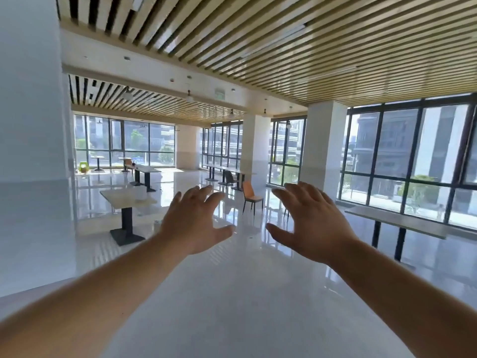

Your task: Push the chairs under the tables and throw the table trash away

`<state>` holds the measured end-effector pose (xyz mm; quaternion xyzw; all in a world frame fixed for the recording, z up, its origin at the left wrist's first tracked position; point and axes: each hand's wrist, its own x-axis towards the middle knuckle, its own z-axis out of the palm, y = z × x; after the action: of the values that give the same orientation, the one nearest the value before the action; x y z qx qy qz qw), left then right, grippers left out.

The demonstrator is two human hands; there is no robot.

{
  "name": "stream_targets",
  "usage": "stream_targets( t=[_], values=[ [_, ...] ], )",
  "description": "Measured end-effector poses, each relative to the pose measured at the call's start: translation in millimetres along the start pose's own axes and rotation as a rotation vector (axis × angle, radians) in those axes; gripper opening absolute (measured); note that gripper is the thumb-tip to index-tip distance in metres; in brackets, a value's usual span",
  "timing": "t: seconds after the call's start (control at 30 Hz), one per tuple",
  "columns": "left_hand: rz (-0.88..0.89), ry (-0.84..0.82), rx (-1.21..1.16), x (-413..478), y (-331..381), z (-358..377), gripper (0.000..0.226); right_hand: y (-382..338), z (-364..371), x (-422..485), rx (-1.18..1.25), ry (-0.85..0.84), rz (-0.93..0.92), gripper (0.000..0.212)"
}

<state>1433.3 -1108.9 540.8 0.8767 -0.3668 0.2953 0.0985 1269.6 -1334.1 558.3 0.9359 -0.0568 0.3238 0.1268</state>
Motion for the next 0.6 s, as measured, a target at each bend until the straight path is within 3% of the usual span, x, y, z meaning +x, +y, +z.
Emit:
stream_targets(
  t=[0.3,0.6],
  values=[
    [0.026,-0.059,0.176,135,-64,156,0.091,44,198,157,0.086,-0.029,-0.113,0.084],
    [-0.235,-0.207,0.353,234,-238,233,0.087,-7,377,397,0.265,-0.136,-0.360,0.087]
  ],
)
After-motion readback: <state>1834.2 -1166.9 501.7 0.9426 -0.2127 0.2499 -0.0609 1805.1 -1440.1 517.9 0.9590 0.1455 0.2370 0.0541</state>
